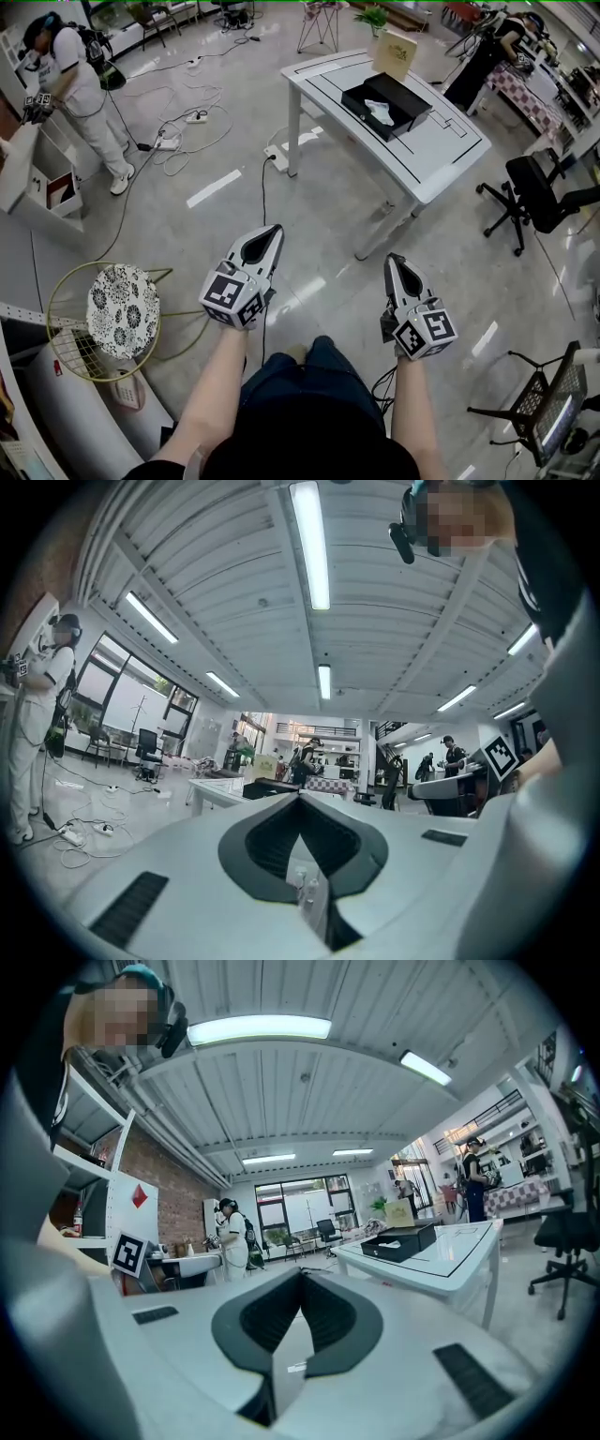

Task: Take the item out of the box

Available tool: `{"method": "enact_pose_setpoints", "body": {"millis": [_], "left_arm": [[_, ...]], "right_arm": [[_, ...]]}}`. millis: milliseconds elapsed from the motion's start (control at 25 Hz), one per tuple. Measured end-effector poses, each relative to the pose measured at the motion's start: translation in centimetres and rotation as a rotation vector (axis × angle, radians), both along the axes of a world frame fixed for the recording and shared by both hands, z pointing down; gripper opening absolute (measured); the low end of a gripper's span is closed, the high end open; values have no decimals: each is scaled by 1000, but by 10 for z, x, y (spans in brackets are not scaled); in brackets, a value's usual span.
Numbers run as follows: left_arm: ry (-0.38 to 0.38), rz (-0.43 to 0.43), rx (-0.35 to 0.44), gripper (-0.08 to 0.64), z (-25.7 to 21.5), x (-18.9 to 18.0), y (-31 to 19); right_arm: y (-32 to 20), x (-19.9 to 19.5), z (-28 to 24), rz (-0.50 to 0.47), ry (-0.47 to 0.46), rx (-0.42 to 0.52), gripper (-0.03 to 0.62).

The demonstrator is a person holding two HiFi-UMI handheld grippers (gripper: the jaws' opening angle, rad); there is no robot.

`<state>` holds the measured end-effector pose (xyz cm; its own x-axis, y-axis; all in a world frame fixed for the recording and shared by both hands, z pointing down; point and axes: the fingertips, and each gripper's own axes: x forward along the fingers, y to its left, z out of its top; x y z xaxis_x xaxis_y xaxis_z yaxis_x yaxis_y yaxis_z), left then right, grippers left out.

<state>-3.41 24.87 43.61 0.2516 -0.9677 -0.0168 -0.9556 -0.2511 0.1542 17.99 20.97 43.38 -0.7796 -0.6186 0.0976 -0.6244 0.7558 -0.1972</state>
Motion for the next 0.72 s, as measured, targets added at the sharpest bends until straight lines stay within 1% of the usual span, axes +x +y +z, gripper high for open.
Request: {"method": "enact_pose_setpoints", "body": {"millis": [160, 320, 520, 720], "left_arm": [[6, -8, 1, 12, 3, -7, -3], [22, -33, 2, 12, 8, -23, -16], [28, -59, -6, 12, 9, -43, -41], [25, -80, -10, 12, 12, -71, -74]], "right_arm": [[-5, -7, 5, -2, -8, -14, 3], [-17, -22, 13, -24, -2, -31, 3], [-52, -44, 12, -52, -10, -36, 5], [-90, -74, 8, -88, -23, -14, 5]]}}
